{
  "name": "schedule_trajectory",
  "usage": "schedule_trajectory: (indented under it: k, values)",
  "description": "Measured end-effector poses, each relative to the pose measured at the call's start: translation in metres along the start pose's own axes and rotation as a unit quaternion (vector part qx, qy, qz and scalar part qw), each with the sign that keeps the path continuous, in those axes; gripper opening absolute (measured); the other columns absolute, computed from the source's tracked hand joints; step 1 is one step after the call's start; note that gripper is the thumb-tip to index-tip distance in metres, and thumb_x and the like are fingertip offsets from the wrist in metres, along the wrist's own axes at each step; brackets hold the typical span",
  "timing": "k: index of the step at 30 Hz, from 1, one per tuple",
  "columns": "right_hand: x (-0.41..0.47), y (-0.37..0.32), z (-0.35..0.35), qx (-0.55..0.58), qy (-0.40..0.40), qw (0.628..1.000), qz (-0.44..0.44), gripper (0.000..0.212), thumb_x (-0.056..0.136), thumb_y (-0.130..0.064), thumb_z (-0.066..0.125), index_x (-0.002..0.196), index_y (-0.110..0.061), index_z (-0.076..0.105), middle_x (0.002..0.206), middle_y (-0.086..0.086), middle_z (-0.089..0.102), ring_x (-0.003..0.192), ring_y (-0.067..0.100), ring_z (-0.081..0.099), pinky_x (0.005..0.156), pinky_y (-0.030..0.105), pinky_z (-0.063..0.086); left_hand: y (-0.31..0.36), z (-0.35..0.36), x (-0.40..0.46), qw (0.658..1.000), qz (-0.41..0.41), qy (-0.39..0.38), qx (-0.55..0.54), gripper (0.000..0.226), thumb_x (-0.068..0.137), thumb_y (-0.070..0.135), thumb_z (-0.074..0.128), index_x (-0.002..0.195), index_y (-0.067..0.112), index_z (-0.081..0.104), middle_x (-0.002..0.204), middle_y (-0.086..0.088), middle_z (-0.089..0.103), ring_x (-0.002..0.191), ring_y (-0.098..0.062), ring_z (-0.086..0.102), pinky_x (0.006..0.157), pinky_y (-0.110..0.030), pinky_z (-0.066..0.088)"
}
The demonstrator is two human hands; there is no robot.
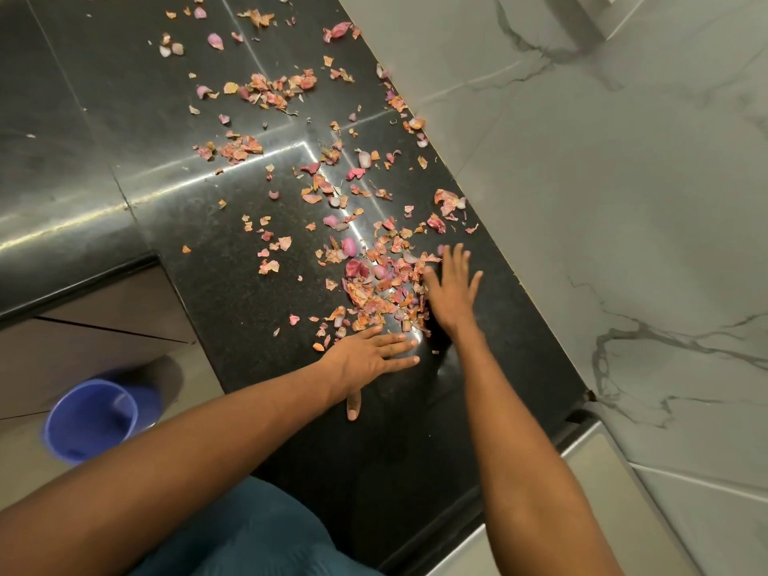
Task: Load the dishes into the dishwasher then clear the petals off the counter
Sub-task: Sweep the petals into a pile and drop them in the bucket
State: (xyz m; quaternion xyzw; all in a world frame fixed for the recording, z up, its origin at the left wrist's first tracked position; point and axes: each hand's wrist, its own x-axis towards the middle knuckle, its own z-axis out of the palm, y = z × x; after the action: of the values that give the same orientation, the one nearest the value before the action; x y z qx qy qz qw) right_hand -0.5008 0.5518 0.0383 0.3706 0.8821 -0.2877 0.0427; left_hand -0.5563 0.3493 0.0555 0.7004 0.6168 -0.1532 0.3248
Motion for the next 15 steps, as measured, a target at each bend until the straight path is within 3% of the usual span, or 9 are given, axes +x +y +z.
schedule_trajectory:
  k: [3,6,8,10,12,15]
  values:
    - [-0.033,-0.021,0.011,0.134,-0.013,0.991,-0.022,0.061,0.109,-0.053,0.033,0.164,-0.029,0.018,0.171,-0.005,0.008,0.155,0.01,-0.006,0.126,0.045,-0.003,0.0,-0.001,0.0,1.0,0.002,0.0,0.003,0.146,0.063,0.058,0.087,0.157,0.029,-0.021,0.165,0.0,-0.027,0.152,-0.021,-0.023,0.121,-0.045,-0.014]
    - [-0.042,-0.018,-0.001,0.231,0.089,0.969,0.006,0.053,0.109,-0.034,0.046,0.16,-0.027,0.034,0.166,-0.002,0.032,0.151,0.01,0.027,0.12,0.03,0.025,0.0,-0.001,0.0,1.0,0.0,-0.003,0.005,0.147,0.063,0.061,0.086,0.156,0.03,-0.023,0.164,0.0,-0.029,0.151,-0.021,-0.025,0.121,-0.045,-0.013]
    - [-0.032,-0.001,-0.019,0.182,0.18,0.965,0.054,0.049,0.107,-0.026,0.047,0.155,-0.021,0.041,0.162,0.002,0.04,0.15,0.016,0.034,0.121,0.033,0.028,0.0,0.001,0.0,1.0,-0.001,-0.003,0.008,0.147,0.063,0.061,0.086,0.156,0.031,-0.024,0.163,0.0,-0.03,0.151,-0.021,-0.026,0.121,-0.045,-0.015]
    - [-0.019,0.025,-0.039,0.111,0.219,0.961,0.124,0.051,0.104,-0.026,0.048,0.152,-0.012,0.043,0.155,0.01,0.045,0.144,0.028,0.041,0.122,0.042,0.032,0.0,0.002,0.0,1.0,-0.005,-0.002,0.013,0.148,0.063,0.062,0.085,0.155,0.031,-0.025,0.162,0.001,-0.033,0.15,-0.02,-0.027,0.123,-0.047,-0.013]
    - [-0.009,0.047,-0.048,0.049,0.191,0.962,0.191,0.058,0.103,-0.032,0.05,0.153,-0.004,0.04,0.153,0.017,0.043,0.141,0.036,0.041,0.121,0.049,0.031,0.0,0.002,0.0,1.0,-0.007,-0.004,0.014,0.149,0.062,0.062,0.085,0.155,0.031,-0.026,0.162,0.001,-0.033,0.15,-0.02,-0.028,0.124,-0.047,-0.012]
    - [-0.01,0.051,-0.036,0.018,0.104,0.977,0.187,0.074,0.104,-0.047,0.049,0.161,-0.006,0.026,0.168,0.013,0.018,0.155,0.037,0.015,0.128,0.05,0.013,0.0,0.001,0.001,1.0,-0.007,-0.006,0.01,0.149,0.061,0.061,0.086,0.155,0.031,-0.025,0.163,0.001,-0.032,0.15,-0.019,-0.027,0.122,-0.045,-0.015]
